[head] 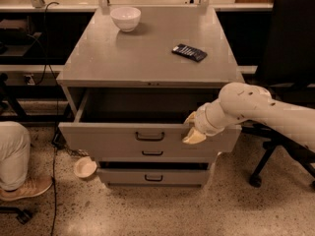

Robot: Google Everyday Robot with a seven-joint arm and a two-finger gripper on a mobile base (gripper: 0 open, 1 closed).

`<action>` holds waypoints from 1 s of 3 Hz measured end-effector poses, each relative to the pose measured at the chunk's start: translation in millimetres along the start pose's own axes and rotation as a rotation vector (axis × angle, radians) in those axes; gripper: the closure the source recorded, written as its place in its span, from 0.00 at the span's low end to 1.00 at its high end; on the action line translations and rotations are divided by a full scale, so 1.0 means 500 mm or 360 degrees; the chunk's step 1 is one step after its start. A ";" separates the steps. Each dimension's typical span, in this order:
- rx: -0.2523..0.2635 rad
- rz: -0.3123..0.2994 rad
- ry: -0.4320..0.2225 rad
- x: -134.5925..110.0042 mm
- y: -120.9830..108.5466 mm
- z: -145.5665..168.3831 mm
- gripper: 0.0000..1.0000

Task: Open top drawer

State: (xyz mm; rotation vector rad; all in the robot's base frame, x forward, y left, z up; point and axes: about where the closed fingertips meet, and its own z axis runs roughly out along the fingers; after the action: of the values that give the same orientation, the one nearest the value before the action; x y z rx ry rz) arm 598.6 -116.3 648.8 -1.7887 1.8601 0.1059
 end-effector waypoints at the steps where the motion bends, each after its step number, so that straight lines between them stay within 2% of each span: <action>1: -0.0032 0.0002 0.0028 0.004 0.004 -0.001 0.01; 2: -0.0036 0.0026 0.0066 0.017 0.005 -0.019 0.00; 3: -0.0005 0.0059 0.0114 0.036 0.009 -0.058 0.00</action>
Offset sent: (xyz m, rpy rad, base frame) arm -0.0085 -0.0284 0.0136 -0.0593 0.0410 -0.0514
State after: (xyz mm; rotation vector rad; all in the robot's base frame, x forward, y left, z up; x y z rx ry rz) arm 585.3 -144.1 664.2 -1.7820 1.9444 0.0591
